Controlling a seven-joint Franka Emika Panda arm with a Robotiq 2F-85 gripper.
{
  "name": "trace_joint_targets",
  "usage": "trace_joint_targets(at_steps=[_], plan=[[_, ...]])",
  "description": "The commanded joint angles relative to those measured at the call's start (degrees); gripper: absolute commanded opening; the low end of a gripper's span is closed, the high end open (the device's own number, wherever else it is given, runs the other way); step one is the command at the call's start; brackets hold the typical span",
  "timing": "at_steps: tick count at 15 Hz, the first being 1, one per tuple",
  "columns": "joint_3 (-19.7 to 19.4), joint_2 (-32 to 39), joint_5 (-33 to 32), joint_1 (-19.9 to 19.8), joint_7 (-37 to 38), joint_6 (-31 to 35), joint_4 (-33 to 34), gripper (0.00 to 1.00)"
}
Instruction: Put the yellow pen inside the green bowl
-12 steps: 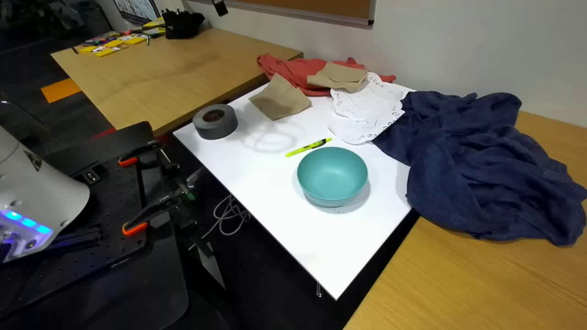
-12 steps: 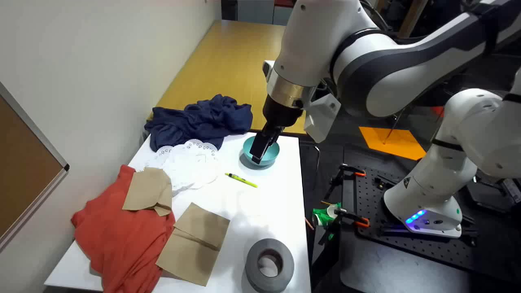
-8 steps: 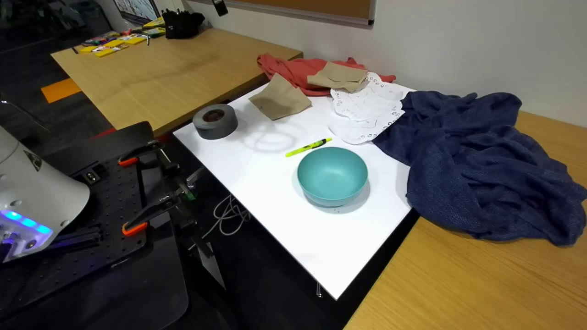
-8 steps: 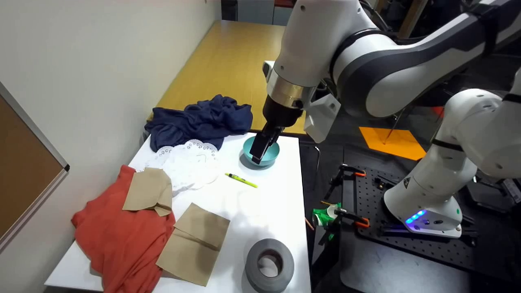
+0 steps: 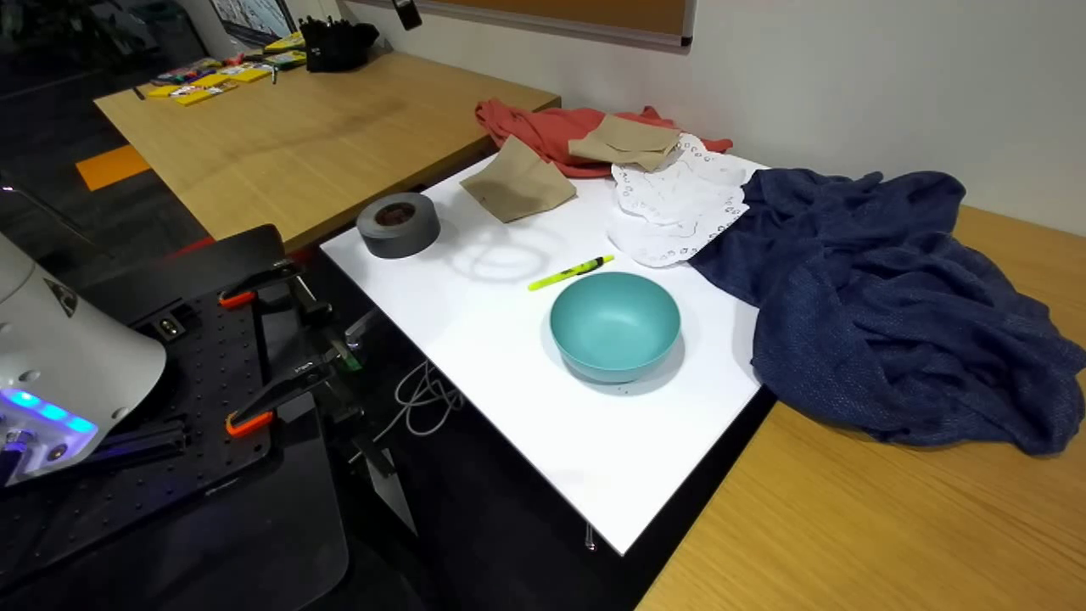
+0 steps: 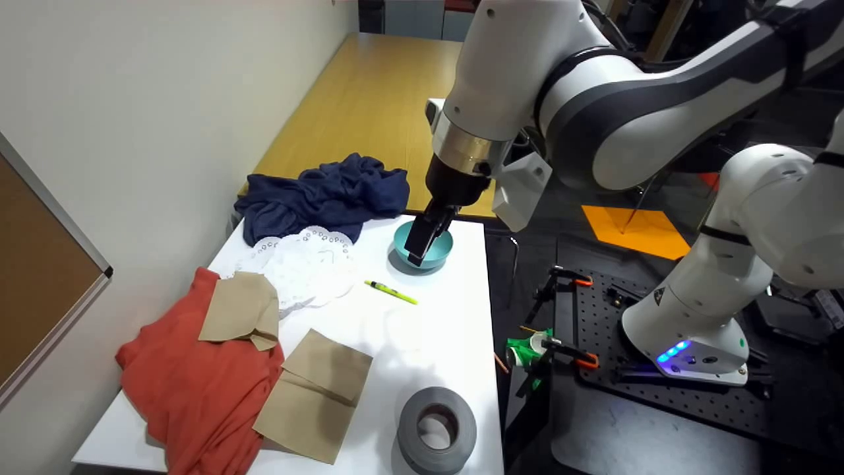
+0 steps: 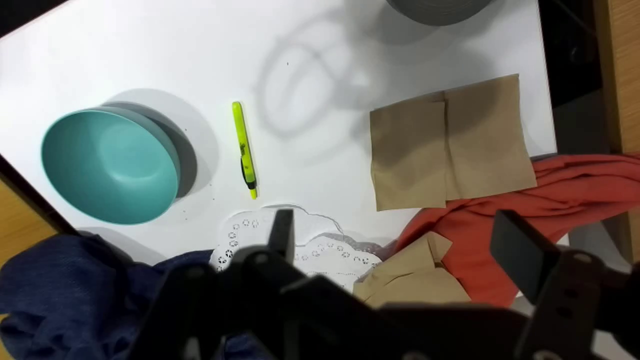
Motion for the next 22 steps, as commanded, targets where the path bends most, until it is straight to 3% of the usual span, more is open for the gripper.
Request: trace_joint_targets(at_steps=[1,7,12,22], plan=[[-1.77,0.08,-0.54,1.73,0.33,-0.09,0.03,1.0],[-1.77,0.08,-0.54,1.73,0.33,-0.09,0.03,1.0],[-4.77,3.13,0.29,1.6,-2.43,0.81,1.23,1.0],[-13.91,19.16,1.49,0.45,-18.03,2.03,8.33,1.0]])
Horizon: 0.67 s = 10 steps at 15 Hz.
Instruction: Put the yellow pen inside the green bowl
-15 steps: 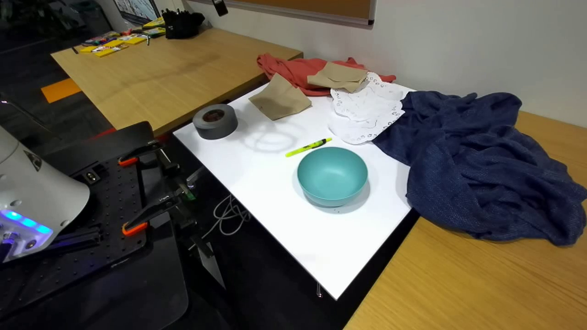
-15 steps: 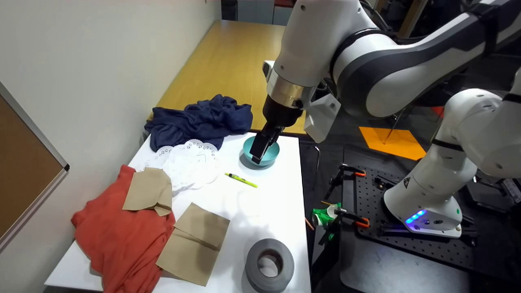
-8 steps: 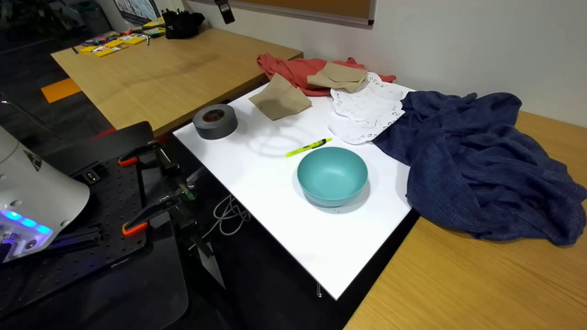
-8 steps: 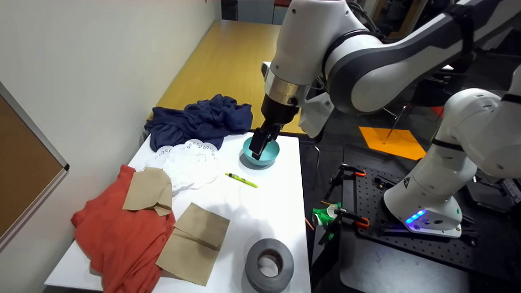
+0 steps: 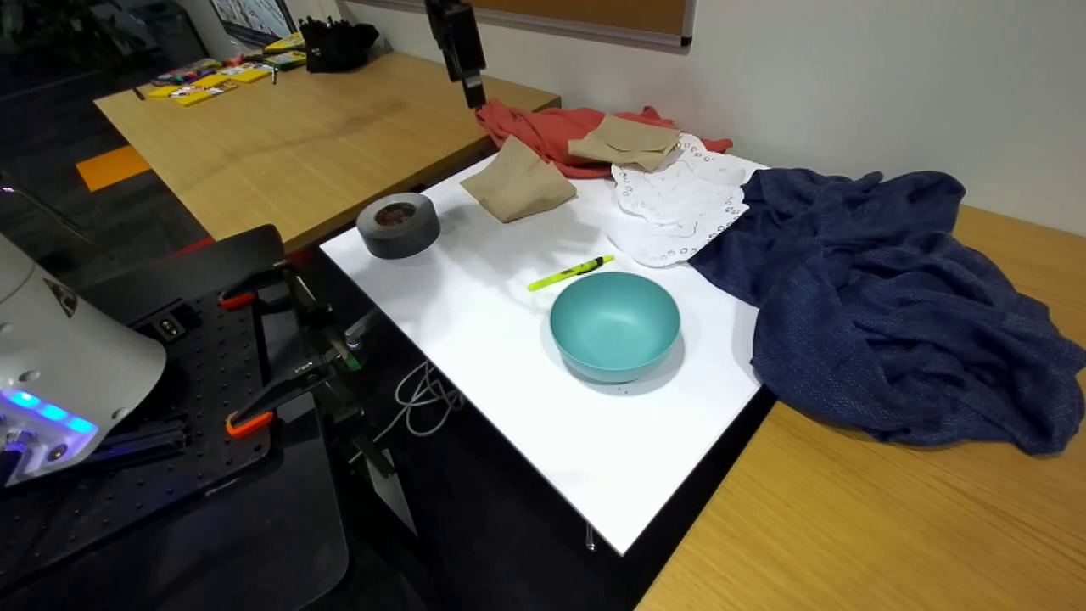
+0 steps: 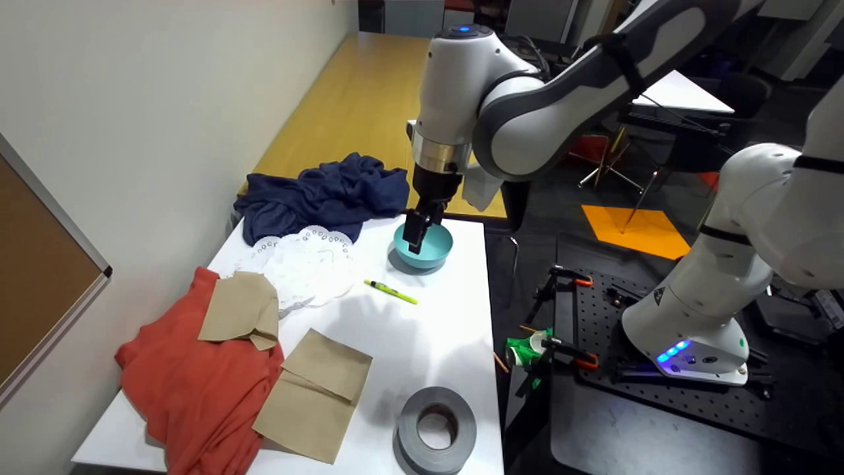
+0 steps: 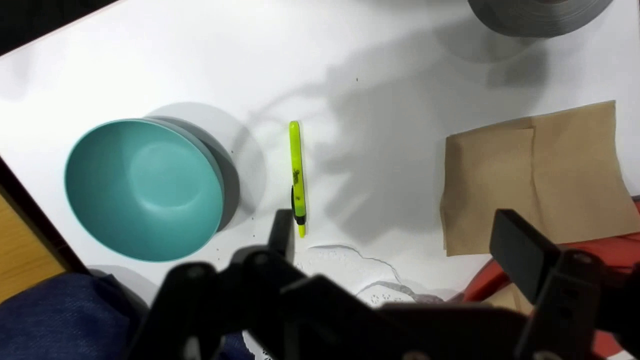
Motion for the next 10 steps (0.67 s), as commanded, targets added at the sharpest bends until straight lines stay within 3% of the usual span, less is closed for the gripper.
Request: trace_joint_targets(at_steps=[1,6,10], plan=[[-2.09,8.04,0.06,-0.2,-3.56,2.7,4.76,1.0],[-3.35,17.86,1.82,-0.53,-6.18,8.5,9.2,1.0],[-4.2,25.54,1.58,-0.89,-5.8,8.95,13.9,1.0]])
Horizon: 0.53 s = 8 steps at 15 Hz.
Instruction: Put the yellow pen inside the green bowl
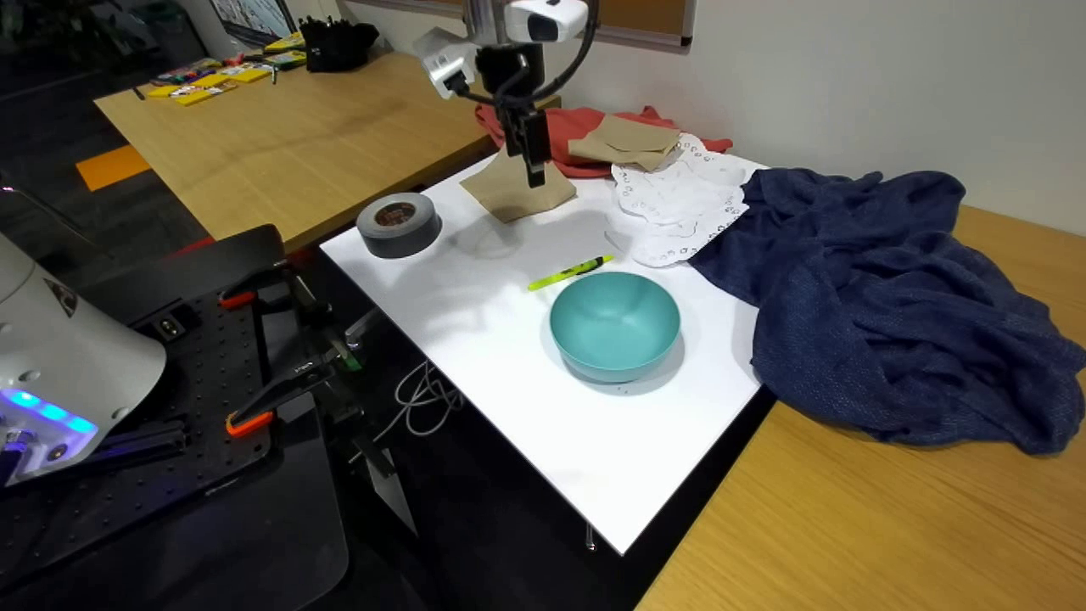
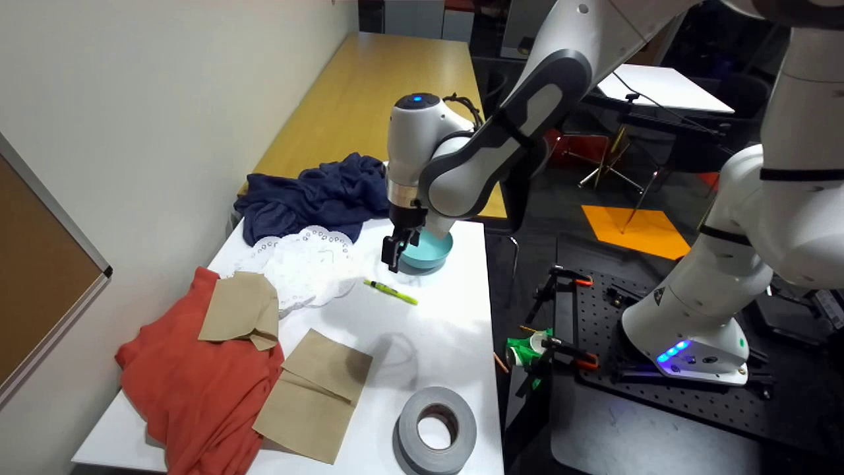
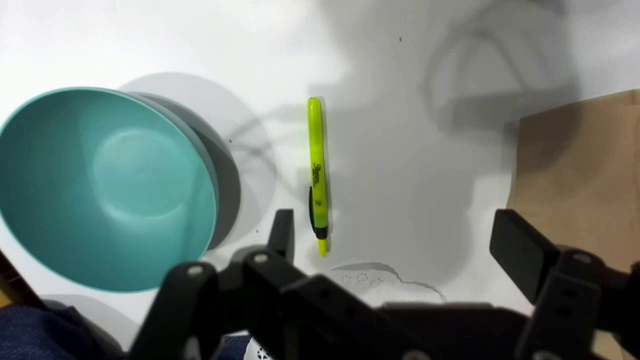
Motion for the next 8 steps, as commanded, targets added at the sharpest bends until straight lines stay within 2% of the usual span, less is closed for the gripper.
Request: trace_joint_targets(at_steps=[1,8], plan=[[-0.84,6.93,1.21,-0.6,-1.81,0.29,5.5,1.0],[-0.14,16.67,2.92,-3.54,-5.18,-0.32,12.65,1.0]])
